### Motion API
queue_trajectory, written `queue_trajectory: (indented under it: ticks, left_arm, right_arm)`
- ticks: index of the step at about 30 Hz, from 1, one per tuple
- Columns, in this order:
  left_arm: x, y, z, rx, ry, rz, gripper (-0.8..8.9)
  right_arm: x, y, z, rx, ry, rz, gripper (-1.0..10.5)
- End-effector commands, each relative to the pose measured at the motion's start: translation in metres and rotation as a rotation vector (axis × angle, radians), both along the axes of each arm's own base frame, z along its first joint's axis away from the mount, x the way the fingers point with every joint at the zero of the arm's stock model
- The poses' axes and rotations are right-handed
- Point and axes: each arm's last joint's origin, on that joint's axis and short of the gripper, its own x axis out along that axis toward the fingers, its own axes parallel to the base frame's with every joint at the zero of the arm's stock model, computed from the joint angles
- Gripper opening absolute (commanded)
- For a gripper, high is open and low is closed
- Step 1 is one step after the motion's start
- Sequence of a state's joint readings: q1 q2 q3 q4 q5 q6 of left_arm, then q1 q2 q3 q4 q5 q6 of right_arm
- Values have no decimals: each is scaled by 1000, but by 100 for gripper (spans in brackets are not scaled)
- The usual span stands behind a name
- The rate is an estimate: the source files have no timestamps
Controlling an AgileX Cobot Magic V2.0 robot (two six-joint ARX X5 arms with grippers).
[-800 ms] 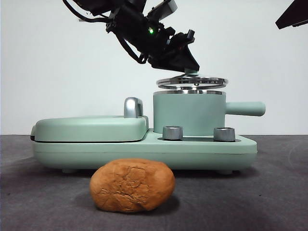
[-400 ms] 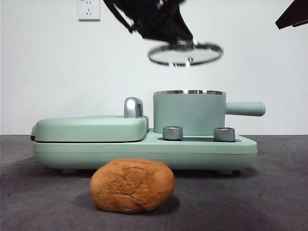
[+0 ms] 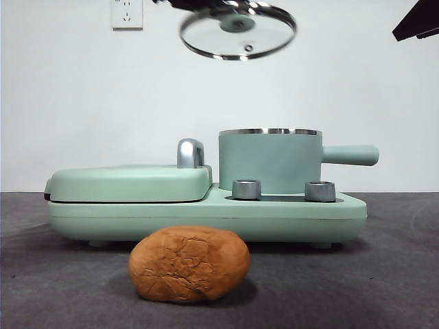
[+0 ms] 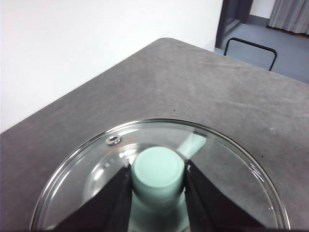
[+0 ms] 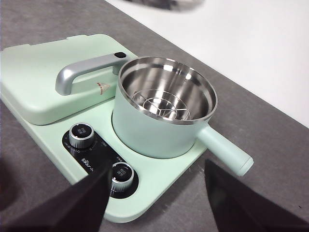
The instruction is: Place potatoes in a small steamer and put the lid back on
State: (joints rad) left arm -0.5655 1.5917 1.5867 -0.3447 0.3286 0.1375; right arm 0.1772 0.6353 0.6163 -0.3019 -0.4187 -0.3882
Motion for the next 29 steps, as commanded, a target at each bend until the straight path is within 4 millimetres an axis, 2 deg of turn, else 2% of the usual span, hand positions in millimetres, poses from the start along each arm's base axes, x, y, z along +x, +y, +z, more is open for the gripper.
queue_trajectory:
  ticks: [1,7,11,20,29]
  left_arm:
    - [-10,10,24,-30,-54,6,18]
    - [-27,31,32,3,-54,25,18]
    - [-41,46,29,-5,-54,49,18]
    - [-88,87,-2,-9,-7,171,18]
    - [-147,127,-40,-91,23,340,16]
  right_arm:
    - [0,1,5,15,-12,2,301]
    - [-1,4,5,15,-12,23,301]
    - [-1,6,5,16,-11,42,301]
    - [-4,15,4,16,2,105,301]
    - [4,43,-11,20,151,232,301]
